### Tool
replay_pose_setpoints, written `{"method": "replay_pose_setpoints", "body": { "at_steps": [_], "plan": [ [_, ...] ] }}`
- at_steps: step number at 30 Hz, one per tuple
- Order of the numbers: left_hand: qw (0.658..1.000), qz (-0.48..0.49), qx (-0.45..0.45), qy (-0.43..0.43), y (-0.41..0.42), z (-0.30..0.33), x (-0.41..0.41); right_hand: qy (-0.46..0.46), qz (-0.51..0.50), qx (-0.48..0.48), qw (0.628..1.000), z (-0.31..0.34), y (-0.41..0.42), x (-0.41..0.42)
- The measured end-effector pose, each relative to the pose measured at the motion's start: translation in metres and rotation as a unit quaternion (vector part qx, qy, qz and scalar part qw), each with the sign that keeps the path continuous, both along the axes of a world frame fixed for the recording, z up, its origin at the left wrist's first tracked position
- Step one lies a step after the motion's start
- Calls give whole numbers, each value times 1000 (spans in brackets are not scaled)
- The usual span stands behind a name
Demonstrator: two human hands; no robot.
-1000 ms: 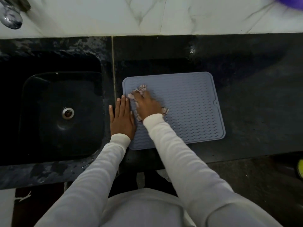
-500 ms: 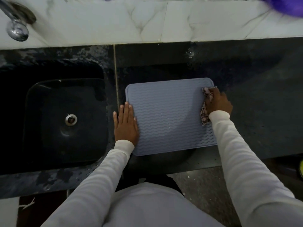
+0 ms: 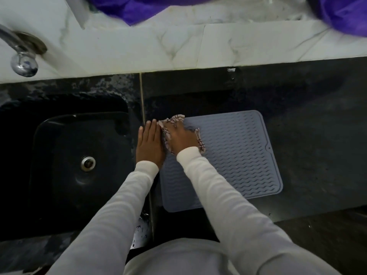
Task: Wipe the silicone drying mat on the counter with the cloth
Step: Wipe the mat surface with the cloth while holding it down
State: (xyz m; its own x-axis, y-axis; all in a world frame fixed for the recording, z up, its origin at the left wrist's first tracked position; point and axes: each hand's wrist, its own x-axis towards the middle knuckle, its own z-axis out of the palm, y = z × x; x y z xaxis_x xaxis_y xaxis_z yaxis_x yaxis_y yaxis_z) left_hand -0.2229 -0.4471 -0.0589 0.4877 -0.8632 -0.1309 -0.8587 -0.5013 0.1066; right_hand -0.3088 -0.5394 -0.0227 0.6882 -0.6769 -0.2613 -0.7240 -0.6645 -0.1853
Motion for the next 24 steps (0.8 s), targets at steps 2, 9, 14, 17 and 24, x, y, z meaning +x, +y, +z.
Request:
{"method": "replay_pose_setpoints", "body": {
  "at_steps": [2, 9, 14, 17, 24],
  "plan": [
    [1000, -6, 2, -15, 4, -3, 1, 0, 15, -6, 1000, -2, -18, -17],
    [1000, 3, -29, -1, 4, -10, -2, 27, -117, -49, 992, 16, -111, -119],
    [1000, 12, -28, 1, 4, -9, -3, 28, -222, -85, 971, 6, -163, -185],
    [999, 14, -30, -1, 4, -9, -4, 22, -264, -95, 959, 0, -169, -193],
    [1000, 6, -3, -7, 4, -5, -3, 11, -346, -54, 937, 9, -174, -196]
  ]
}}
